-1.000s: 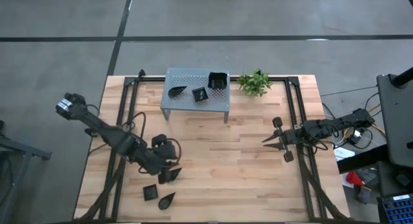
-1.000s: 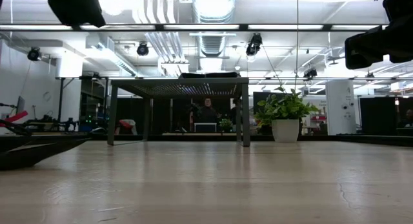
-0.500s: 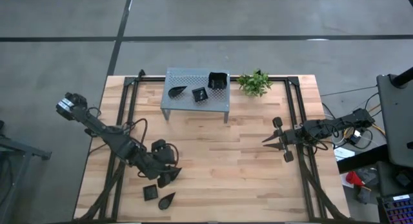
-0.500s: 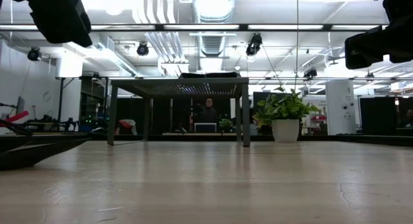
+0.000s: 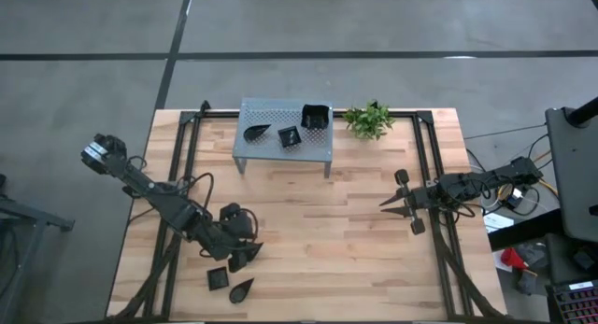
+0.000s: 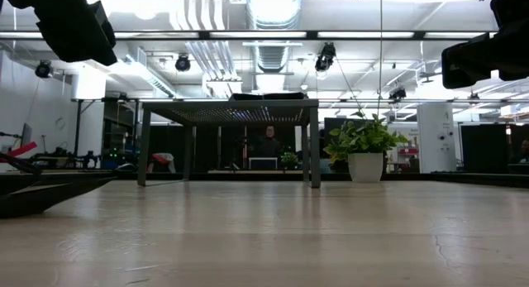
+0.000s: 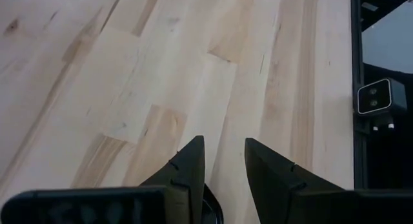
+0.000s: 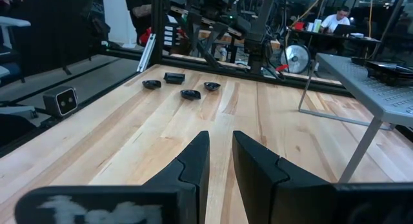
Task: Pick & Place Mini shaped plates
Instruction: Stack the black drop-shaped plate on top of the black drop-shaped plate on the shelf
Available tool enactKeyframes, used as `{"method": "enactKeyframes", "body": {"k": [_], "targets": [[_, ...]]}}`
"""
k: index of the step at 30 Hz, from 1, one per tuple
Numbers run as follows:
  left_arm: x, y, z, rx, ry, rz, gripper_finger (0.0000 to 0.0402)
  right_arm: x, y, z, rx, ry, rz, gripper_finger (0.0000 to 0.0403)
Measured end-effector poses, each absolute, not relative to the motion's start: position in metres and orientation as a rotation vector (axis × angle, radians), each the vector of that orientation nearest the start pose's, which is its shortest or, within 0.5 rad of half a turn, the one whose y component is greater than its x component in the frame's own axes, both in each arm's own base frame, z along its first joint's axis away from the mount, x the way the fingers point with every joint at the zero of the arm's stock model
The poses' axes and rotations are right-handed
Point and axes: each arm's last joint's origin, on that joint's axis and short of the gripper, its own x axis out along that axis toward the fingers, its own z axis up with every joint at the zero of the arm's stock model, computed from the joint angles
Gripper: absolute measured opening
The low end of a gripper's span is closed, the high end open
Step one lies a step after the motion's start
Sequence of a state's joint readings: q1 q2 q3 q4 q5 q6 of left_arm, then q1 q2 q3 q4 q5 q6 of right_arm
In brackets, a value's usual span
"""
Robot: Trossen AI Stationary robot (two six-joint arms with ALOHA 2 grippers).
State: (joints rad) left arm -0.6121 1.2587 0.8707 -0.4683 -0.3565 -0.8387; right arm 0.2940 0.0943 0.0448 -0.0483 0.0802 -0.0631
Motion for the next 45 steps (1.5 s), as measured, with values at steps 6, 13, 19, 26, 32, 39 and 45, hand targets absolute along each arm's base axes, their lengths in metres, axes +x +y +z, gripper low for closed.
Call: {"method": "enactKeyframes", "body": {"k": [6,13,19,26,32,39,45], "targets": [[0.21,-0.136,0.244,-0.398,0.799,0.087,0.0104,0.097,0.027,0.167,-0.081,0.089,0.217,0.0063],[0.204,-0.144,0.244,-0.417,0.788,0.086,0.0104,0.097,0.027,0.167,-0.081,0.09,0.217,0.0063],[0.201,-0.152,0.244,-0.436,0.772,0.074,0.0104,0.097,0.027,0.167,-0.081,0.089,0.217,0.0063],[0.209,-0.17,0.227,-0.447,0.817,0.023,0.0104,0.097,0.027,0.167,-0.081,0.089,0.216,0.0063],[0.22,-0.183,0.213,-0.51,0.837,0.03,0.0104,0.097,0.027,0.167,-0.081,0.09,0.217,0.0063],[0.225,-0.188,0.206,-0.554,0.865,0.062,0.0103,0.097,0.027,0.167,-0.081,0.089,0.217,0.0063],[0.226,-0.189,0.203,-0.557,0.88,0.062,0.0103,0.097,0.027,0.167,-0.081,0.089,0.217,0.0063]]}}
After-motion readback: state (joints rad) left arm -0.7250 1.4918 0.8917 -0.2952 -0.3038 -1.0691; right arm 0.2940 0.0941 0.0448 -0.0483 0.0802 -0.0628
